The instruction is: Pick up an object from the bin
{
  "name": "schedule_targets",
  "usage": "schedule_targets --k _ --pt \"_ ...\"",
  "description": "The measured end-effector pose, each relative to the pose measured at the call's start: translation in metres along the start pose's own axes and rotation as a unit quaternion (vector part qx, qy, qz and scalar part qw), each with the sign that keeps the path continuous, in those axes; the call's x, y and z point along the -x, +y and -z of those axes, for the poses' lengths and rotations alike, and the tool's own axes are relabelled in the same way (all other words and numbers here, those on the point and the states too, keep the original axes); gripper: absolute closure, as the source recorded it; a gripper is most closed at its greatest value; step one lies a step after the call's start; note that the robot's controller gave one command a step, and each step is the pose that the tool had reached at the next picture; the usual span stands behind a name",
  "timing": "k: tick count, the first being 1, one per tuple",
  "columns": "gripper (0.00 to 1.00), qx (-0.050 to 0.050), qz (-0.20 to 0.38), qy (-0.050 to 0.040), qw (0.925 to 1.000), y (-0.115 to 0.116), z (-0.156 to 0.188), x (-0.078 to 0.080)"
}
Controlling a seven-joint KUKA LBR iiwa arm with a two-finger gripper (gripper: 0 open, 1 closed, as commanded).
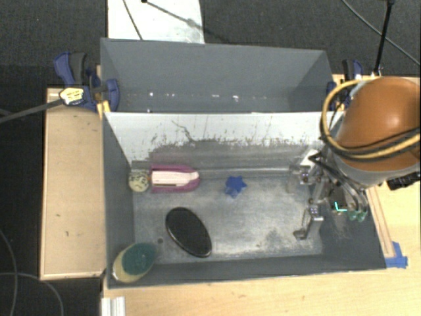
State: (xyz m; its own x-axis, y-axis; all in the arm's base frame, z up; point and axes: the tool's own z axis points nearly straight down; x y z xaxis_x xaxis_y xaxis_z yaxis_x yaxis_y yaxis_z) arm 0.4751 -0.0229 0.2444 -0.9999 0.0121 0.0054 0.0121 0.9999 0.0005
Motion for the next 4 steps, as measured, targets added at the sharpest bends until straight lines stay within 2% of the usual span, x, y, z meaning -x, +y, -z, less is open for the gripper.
schedule_targets --k 1,2,3,4 --pt "0.0 0.0 0.036 -0.0099 0.9993 0.046 -0.174 0.075" --pt "0.0 0.0 -0.026 -0.0065 0.9996 0.073 -0.142 0.107" --pt "0.0 0.0 -0.016 -0.0064 0.9999 0.068 -0.143 0.118" --pt "0.0 0.0 -0.031 -0.0023 0.9995 0.061 -0.175 0.118"
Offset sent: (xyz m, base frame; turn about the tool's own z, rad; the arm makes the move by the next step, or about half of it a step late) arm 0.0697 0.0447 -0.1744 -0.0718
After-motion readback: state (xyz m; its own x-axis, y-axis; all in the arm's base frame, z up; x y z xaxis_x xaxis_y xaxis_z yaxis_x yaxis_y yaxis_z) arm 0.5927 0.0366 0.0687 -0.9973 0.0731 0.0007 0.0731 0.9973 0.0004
